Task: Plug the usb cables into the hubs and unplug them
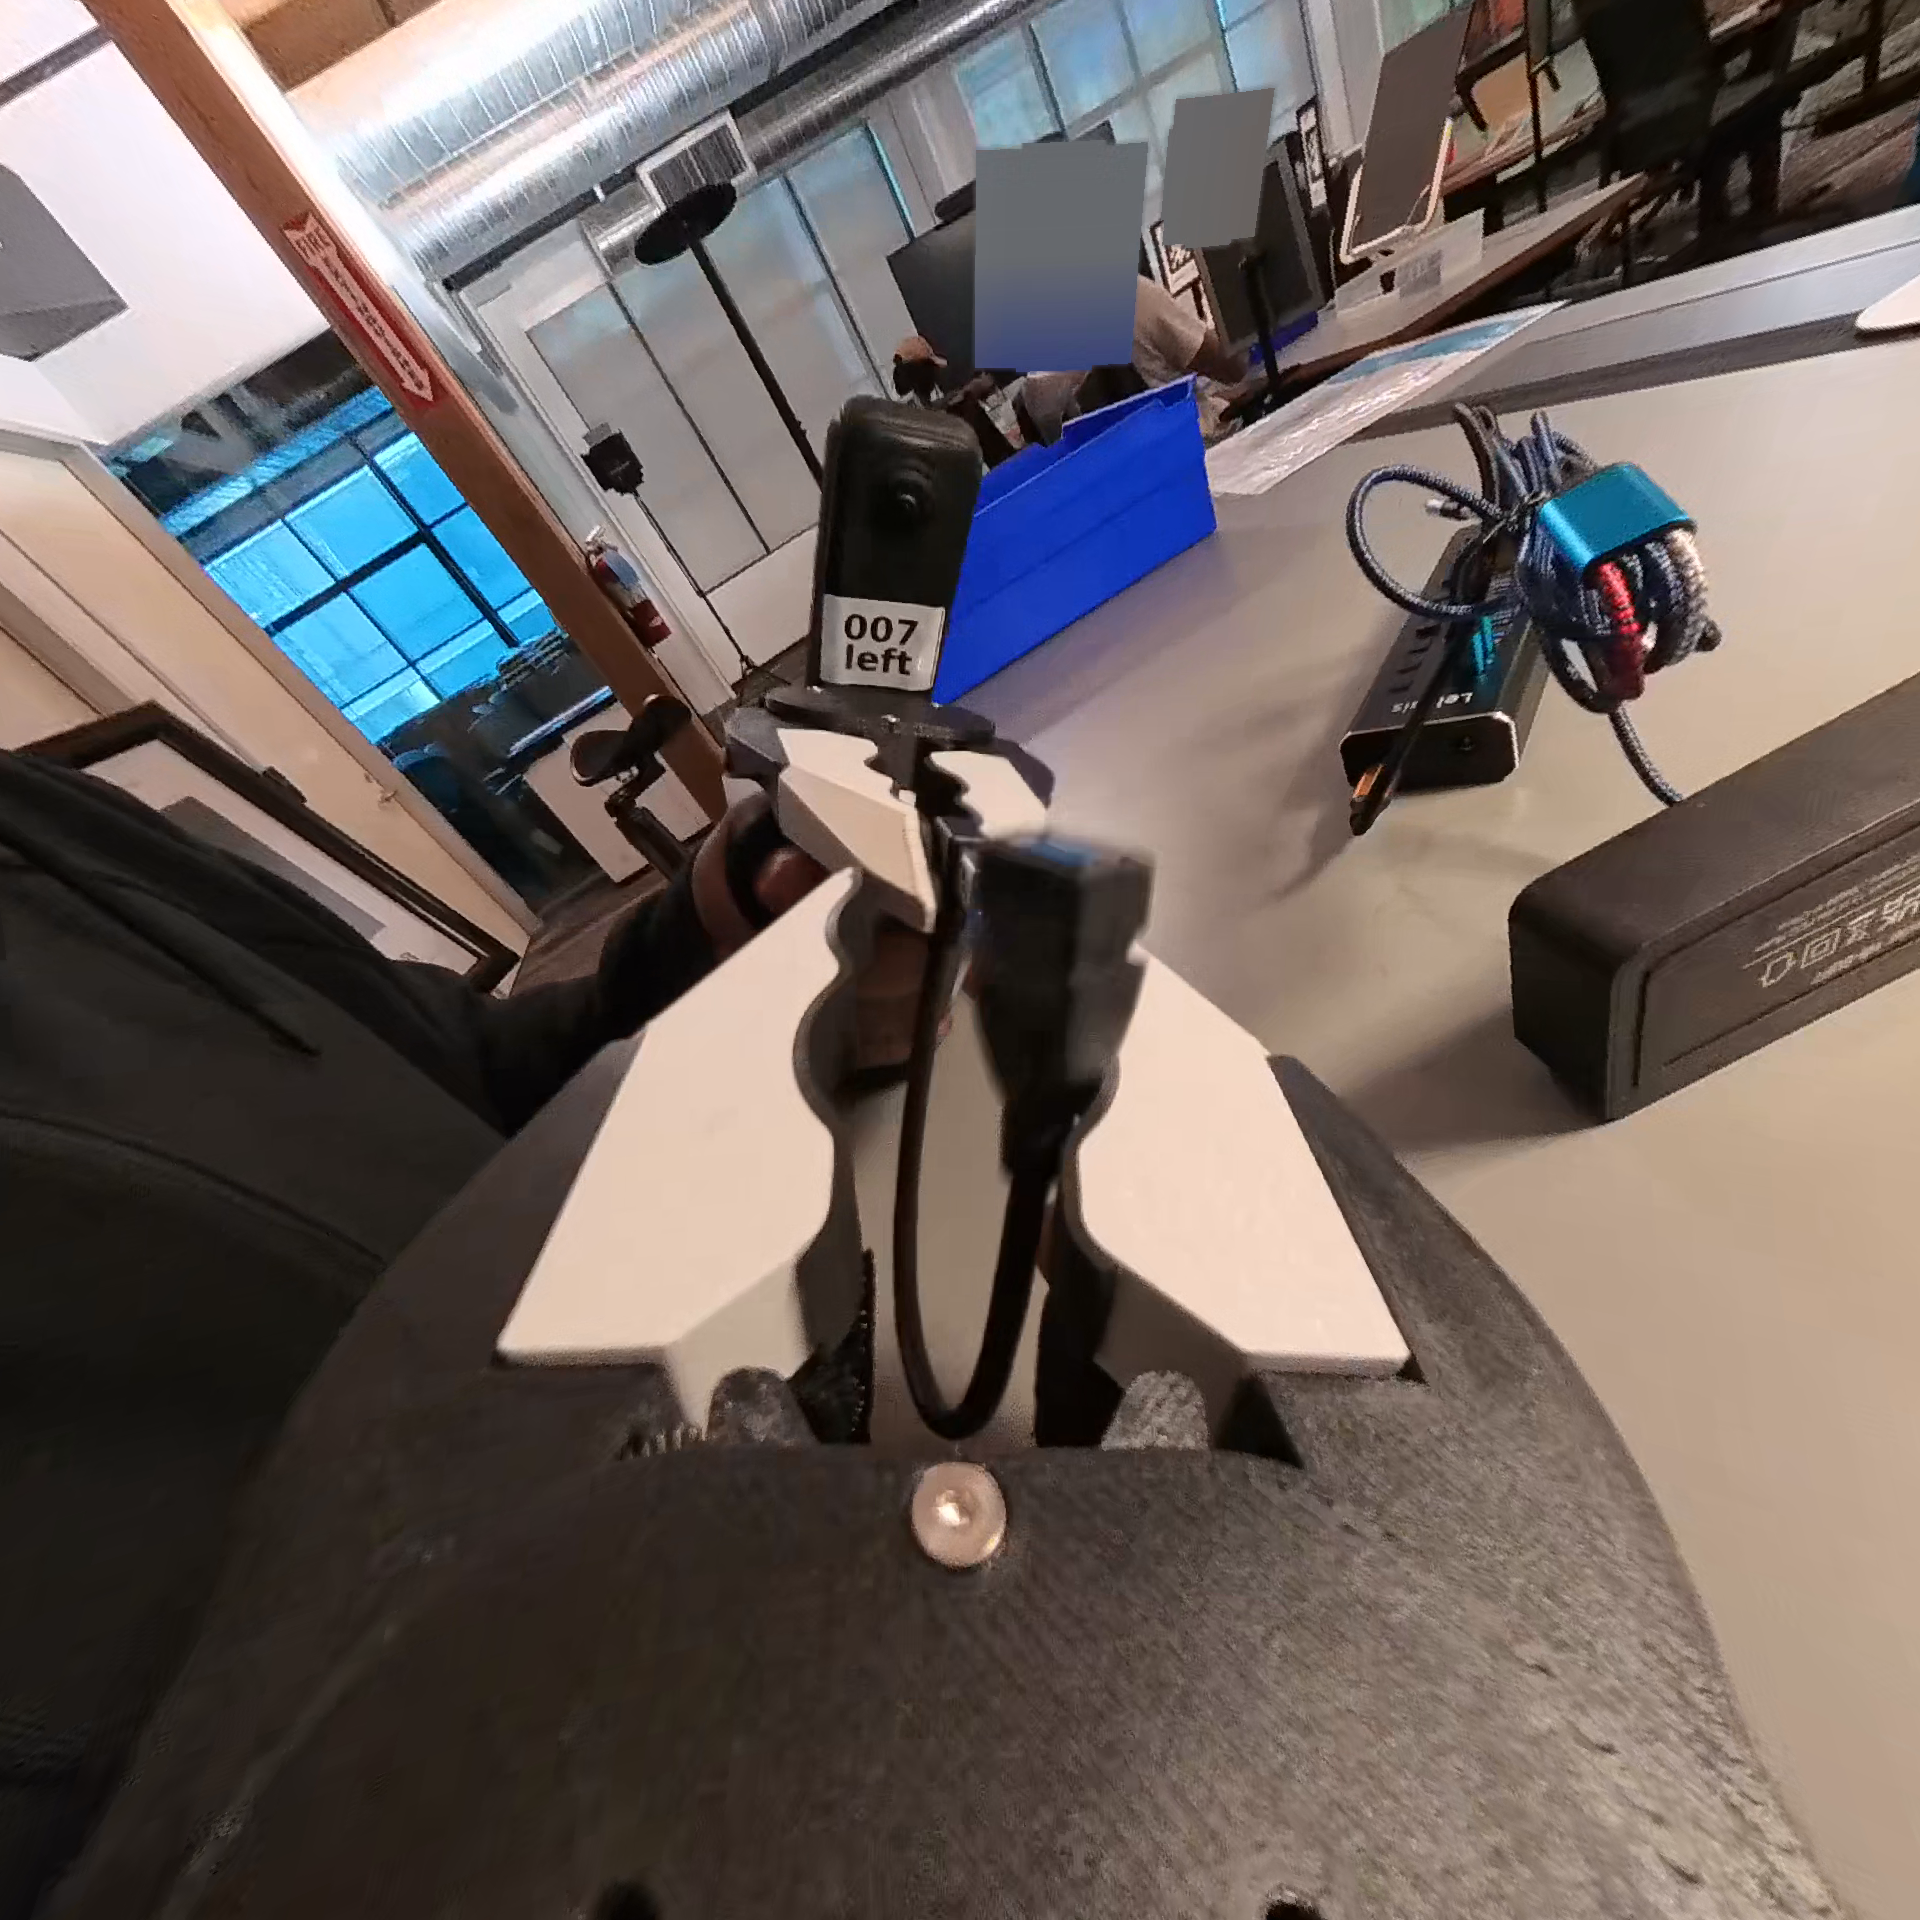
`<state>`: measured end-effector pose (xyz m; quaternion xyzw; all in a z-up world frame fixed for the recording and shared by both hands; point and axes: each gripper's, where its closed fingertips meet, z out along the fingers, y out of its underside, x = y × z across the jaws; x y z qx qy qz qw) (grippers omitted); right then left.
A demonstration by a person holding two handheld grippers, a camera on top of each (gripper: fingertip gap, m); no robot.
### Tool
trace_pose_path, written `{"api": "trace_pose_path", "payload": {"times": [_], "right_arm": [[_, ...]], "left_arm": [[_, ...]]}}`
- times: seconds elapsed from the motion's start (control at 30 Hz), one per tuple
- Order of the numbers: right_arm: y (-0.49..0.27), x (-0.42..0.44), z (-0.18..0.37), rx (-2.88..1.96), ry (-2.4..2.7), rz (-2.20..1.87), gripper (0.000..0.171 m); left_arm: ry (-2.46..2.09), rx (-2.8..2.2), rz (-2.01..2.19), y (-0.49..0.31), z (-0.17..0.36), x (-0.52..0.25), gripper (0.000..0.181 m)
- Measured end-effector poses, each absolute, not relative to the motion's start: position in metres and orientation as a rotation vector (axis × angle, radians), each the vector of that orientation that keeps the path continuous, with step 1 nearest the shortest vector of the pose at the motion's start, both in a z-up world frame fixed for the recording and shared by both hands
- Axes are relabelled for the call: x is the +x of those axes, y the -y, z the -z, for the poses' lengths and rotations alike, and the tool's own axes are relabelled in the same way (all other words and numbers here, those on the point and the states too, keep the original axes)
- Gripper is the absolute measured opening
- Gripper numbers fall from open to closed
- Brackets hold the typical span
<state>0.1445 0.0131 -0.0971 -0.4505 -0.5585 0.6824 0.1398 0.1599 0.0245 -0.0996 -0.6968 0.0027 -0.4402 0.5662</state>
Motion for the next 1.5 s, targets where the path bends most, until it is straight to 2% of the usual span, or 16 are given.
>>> {"api": "trace_pose_path", "payload": {"times": [0.27, 0.57, 0.67, 0.73, 0.77, 0.93, 1.1, 1.27, 1.5], "right_arm": [[0.003, 0.145, 0.124, -1.282, 1.864, -1.718, 0.03], [0.014, 0.141, 0.132, -1.346, 1.911, -1.737, 0.032], [0.015, 0.139, 0.13, -1.336, 1.899, -1.732, 0.022], [0.013, 0.139, 0.131, -1.331, 1.899, -1.714, 0.005], [0.014, 0.14, 0.129, -1.324, 1.903, -1.735, 0.003], [0.007, 0.139, 0.133, -1.369, 1.895, -1.7, 0.002], [-0.011, 0.143, 0.13, -1.376, 1.9, -1.63, 0.002], [-0.077, 0.155, 0.109, -1.368, 1.866, -1.359, 0.002], [-0.288, 0.206, 0.026, -1.403, 1.663, -0.614, 0.003]], "left_arm": [[0.029, -1.6, 1.071, -0.027, 0.095, 0.158, 0.011], [0.034, -1.562, 1.066, -0.031, 0.091, 0.165, 0.011], [0.047, -1.556, 1.048, -0.031, 0.091, 0.163, 0.011], [0.072, -1.559, 1.029, -0.033, 0.092, 0.159, 0.012], [0.075, -1.556, 1.02, -0.033, 0.092, 0.157, 0.011], [0.066, -1.585, 0.966, -0.033, 0.095, 0.155, 0.016], [0.08, -1.581, 0.921, -0.032, 0.094, 0.145, 0.032], [0.091, -1.516, 0.928, -0.024, 0.088, 0.137, 0.032], [0.075, -1.455, 0.936, -0.014, 0.081, 0.133, 0.031]]}}
